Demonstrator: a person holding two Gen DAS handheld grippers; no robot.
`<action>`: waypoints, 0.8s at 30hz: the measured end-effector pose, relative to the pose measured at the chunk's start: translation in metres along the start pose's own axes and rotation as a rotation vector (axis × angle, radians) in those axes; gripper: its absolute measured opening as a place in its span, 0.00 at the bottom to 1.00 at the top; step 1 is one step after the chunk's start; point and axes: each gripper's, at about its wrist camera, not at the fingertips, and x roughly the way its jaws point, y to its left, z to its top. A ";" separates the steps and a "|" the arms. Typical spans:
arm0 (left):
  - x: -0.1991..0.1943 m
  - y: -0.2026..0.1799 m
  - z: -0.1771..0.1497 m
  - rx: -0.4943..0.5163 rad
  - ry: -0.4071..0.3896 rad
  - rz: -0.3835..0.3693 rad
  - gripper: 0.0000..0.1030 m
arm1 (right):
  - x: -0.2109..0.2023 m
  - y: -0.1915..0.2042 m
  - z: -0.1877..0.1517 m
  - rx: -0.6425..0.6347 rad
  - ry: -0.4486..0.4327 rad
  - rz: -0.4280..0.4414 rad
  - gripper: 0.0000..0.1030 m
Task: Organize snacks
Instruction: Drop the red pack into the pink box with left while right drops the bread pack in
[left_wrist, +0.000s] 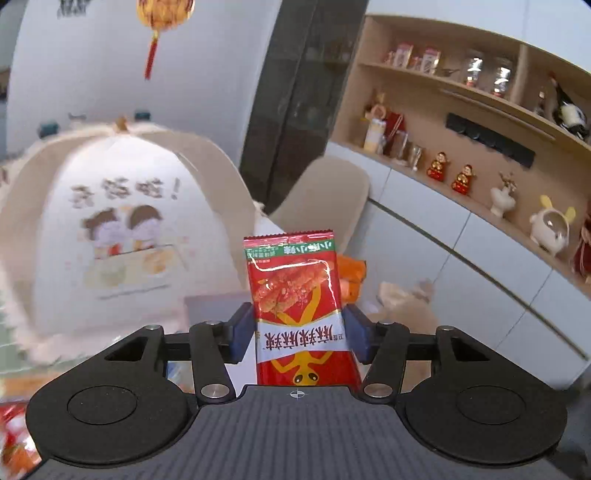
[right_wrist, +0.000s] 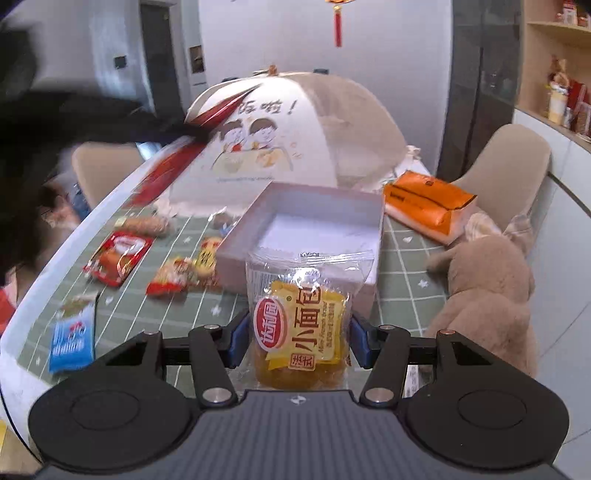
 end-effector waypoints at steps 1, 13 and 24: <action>0.015 0.008 0.003 -0.041 0.008 0.003 0.52 | 0.001 -0.001 0.003 0.005 -0.002 -0.003 0.53; -0.032 0.106 -0.099 -0.370 0.045 0.160 0.50 | 0.056 -0.025 0.114 -0.032 -0.041 -0.047 0.70; -0.066 0.101 -0.179 -0.421 0.206 0.151 0.50 | 0.147 -0.024 -0.006 -0.014 0.402 -0.068 0.72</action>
